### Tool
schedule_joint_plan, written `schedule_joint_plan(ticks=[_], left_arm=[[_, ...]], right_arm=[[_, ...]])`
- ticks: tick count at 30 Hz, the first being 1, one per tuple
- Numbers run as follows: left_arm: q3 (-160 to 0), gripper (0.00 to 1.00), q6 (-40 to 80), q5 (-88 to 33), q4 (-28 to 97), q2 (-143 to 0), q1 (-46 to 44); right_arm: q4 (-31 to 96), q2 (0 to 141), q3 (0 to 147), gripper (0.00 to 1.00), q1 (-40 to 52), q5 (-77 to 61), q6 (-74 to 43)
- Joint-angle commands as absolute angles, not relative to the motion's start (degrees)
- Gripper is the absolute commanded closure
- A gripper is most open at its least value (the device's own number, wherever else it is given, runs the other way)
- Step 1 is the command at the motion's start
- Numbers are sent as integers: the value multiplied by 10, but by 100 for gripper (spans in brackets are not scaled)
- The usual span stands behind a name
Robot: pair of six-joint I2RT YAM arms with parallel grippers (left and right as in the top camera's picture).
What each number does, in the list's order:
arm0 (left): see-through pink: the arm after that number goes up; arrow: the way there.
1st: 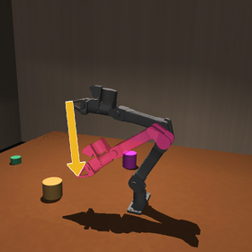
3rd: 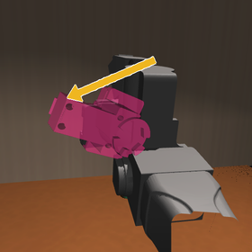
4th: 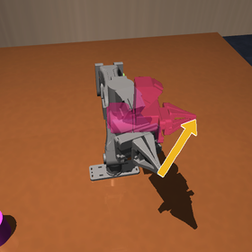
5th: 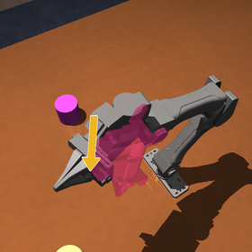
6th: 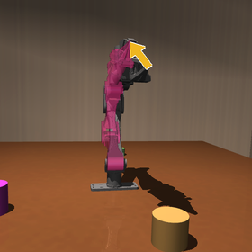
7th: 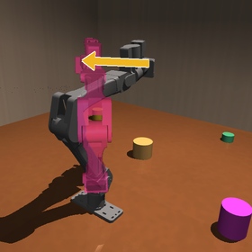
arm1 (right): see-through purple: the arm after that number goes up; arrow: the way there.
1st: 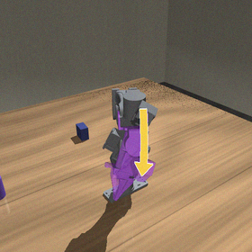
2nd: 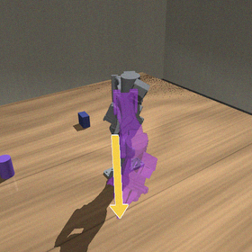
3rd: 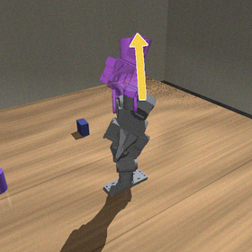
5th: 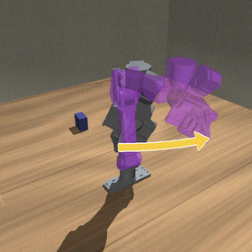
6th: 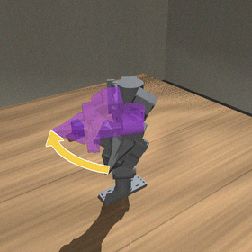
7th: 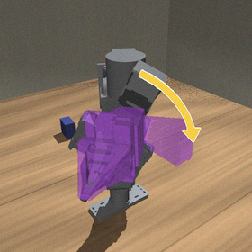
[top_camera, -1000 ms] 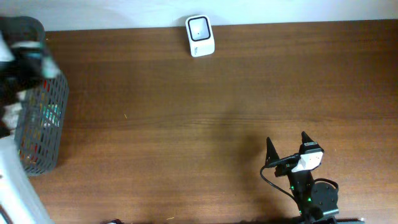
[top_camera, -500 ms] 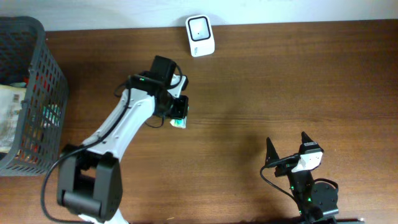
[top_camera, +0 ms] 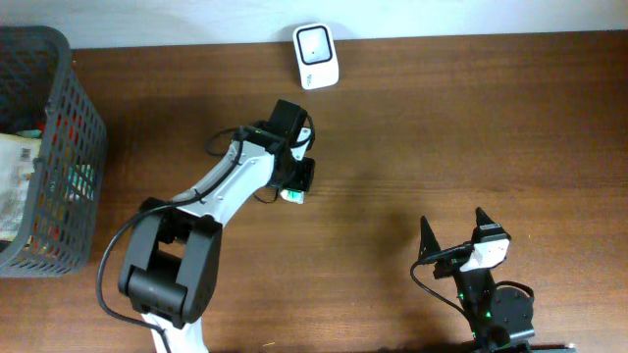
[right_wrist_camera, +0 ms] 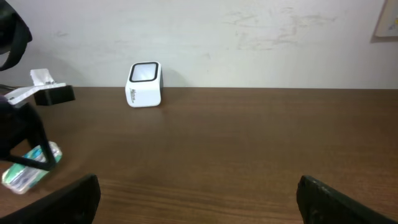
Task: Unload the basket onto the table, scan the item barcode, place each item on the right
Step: 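Carry the small green-white box out and place it mid-table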
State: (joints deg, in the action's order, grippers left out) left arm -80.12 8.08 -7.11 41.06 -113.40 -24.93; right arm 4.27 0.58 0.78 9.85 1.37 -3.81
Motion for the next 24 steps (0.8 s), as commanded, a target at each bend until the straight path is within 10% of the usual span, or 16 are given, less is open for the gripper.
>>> schedule_joint_plan(ticks=[1, 7, 8, 9, 17, 24], left_arm=[[-797, 88, 122, -83, 398, -1143, -283], [-797, 78, 122, -46, 335, -1143, -365], [-797, 22, 122, -24, 334, -1143, -372], [-797, 1, 122, -10, 334, -1143, -374], [-947, 1, 1, 1, 495, -1075, -289], [-1267, 1, -48, 27, 631, -996, 45]], right_arm=[[45, 2, 3, 1, 101, 13, -34], [45, 2, 3, 1, 101, 13, -34], [45, 2, 3, 1, 101, 13, -34], [45, 2, 3, 1, 101, 13, -34], [45, 2, 3, 1, 101, 13, -34], [45, 2, 3, 1, 101, 13, -34]])
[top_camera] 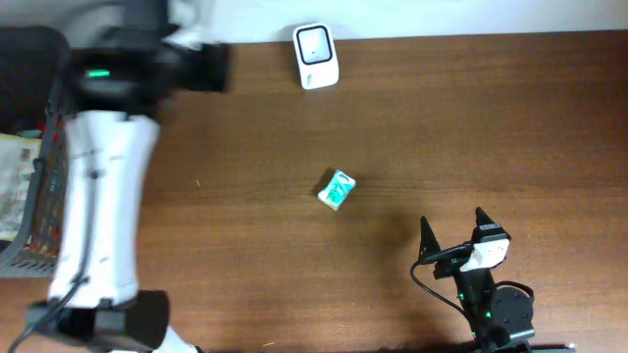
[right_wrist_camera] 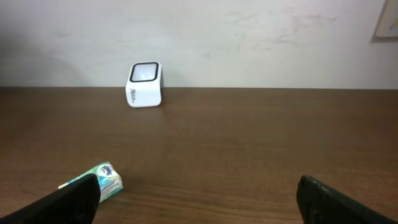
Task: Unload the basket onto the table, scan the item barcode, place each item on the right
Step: 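Carry the small green-white box out and place it mid-table, then reach the left gripper into the basket and grasp the wipes pack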
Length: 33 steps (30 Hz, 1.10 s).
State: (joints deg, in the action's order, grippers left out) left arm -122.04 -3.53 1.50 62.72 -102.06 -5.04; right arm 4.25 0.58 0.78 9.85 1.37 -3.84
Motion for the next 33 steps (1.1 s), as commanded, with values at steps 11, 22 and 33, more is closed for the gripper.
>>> schedule_joint_plan(ticks=[11, 22, 33], left_arm=[[-1074, 1, -52, 125, 530, -1074, 353], [-1021, 2, -229, 101, 456, -1226, 353], [-1020, 41, -229, 120, 427, -1259, 379]], right_arm=[[45, 2, 3, 1, 101, 13, -34], [45, 2, 3, 1, 101, 13, -34], [45, 2, 3, 1, 101, 13, -34]])
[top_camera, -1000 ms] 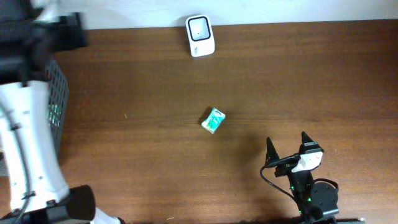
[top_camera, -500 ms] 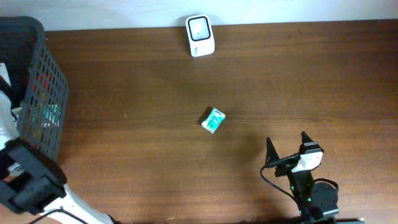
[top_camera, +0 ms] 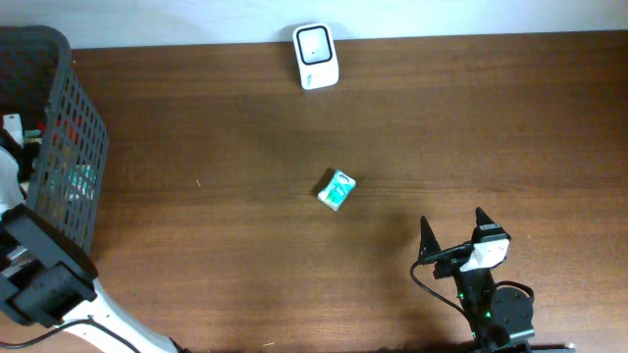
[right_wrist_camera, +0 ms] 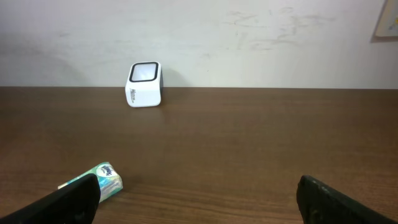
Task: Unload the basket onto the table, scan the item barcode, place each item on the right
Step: 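Reach the left gripper into the basket and grasp the wipes pack, then place the white-green wipes pack left of the small box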
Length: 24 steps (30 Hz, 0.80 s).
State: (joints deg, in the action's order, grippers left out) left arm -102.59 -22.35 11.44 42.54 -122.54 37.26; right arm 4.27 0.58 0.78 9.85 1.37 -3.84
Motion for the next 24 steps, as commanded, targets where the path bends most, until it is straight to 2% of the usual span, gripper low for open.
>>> schedule_joint_plan(ticks=[1, 2, 6, 11, 14, 16, 18, 21, 24], left_arm=[[-1020, 64, -228, 120, 427, -1261, 380], [-1022, 100, -228, 120, 424, -1260, 379], [-1050, 100, -189, 120, 442, -1213, 379], [-1090, 100, -159, 120, 408, -1041, 376], [-1090, 100, -159, 120, 383, -888, 348], [-1090, 100, -159, 117, 413, -816, 282], [-1090, 100, -159, 107, 479, -786, 174], [-1083, 100, -76, 98, 631, -807, 11], [-1034, 100, -8, 99, 700, -861, -70]], right_arm=[[45, 2, 3, 1, 101, 13, -34], [45, 2, 3, 1, 101, 13, -34], [45, 2, 3, 1, 101, 13, -34], [45, 2, 3, 1, 101, 13, -34], [45, 2, 3, 1, 101, 13, -34], [45, 2, 3, 1, 101, 13, -34], [45, 2, 3, 1, 101, 13, -34], [45, 2, 3, 1, 101, 13, -34], [45, 2, 3, 1, 101, 13, -34]])
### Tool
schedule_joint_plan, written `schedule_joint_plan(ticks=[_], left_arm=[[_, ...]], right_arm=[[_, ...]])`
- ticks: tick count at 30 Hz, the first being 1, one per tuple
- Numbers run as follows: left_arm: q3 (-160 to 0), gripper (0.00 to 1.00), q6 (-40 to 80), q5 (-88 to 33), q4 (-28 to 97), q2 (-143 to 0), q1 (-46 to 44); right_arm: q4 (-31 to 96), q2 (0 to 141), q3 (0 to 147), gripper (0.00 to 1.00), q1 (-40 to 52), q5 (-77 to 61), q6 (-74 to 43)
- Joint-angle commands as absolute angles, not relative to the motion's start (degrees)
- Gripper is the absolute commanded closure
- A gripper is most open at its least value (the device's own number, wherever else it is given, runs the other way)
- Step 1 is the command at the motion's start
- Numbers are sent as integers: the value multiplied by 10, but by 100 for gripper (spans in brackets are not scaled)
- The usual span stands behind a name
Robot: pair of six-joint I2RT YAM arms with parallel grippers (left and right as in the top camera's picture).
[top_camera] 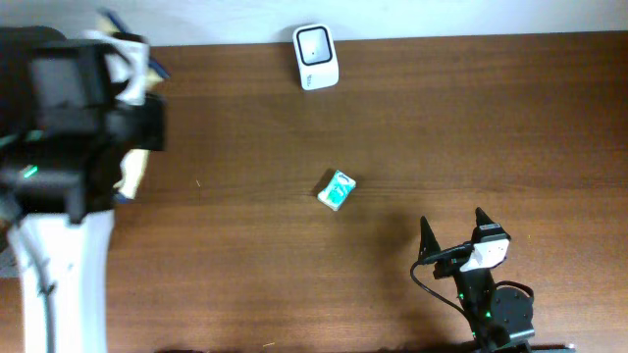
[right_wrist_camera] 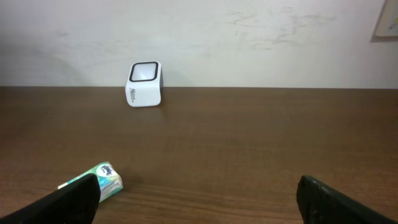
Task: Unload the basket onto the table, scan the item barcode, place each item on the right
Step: 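Place the white-green wipes pack left of the small box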
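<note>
A small teal packet (top_camera: 337, 189) lies flat on the wooden table (top_camera: 471, 118), apart from both grippers; the right wrist view has it at lower left (right_wrist_camera: 99, 179). The white scanner (top_camera: 316, 43) stands at the table's back edge (right_wrist_camera: 145, 84). My right gripper (top_camera: 454, 230) rests open near the front edge, its two dark fingertips (right_wrist_camera: 71, 200) wide apart with nothing between them. My left arm (top_camera: 78, 127) looms large and blurred at the left. A pale tan thing (top_camera: 132, 169) shows at its edge. Its fingers are not clearly shown.
The basket at the far left is mostly hidden behind my left arm. Behind the table's back edge rises a pale wall (right_wrist_camera: 249, 37).
My left arm was down at the basket on the far left edge. Now it is raised close to the camera, blurred, with a pale thing beside it. Packet, scanner and right gripper have not moved.
First my left gripper was down on the teal packet at mid table. Then the packet lay free a little further right and the arm was at the back left. Later the arm was at the basket, and now it is high above the table's left end.
</note>
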State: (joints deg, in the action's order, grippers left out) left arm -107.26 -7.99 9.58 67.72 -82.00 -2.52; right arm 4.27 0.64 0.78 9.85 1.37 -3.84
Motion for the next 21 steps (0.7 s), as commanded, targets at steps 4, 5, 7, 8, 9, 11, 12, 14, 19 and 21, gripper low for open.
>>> schedule_joint_plan(ticks=[4, 5, 7, 8, 9, 11, 12, 14, 19, 21], left_arm=[[-898, 100, 23, 82, 663, -950, -139], [-864, 100, 33, 82, 637, -971, -149], [-816, 100, 48, 65, 591, -1010, -160], [-807, 100, 48, 41, 580, -1021, -163], [-803, 100, 47, 8, 571, -1033, -166], [-803, 78, 47, -7, 557, -1042, -171], [-803, 50, 47, -7, 555, -1042, -171], [-804, 0, 47, -7, 540, -1042, -171], [-1054, 1, 29, 78, 633, -1030, -159], [-1204, 1, -12, 128, 677, -1030, -124]], right_arm=[[45, 2, 3, 1, 101, 13, -34], [45, 2, 3, 1, 101, 13, -34], [45, 2, 3, 1, 101, 13, -34], [45, 2, 3, 1, 101, 13, -34], [45, 2, 3, 1, 101, 13, -34], [45, 2, 3, 1, 101, 13, -34], [45, 2, 3, 1, 101, 13, -34], [45, 2, 3, 1, 101, 13, -34], [45, 2, 3, 1, 101, 13, -34], [45, 2, 3, 1, 101, 13, -34]])
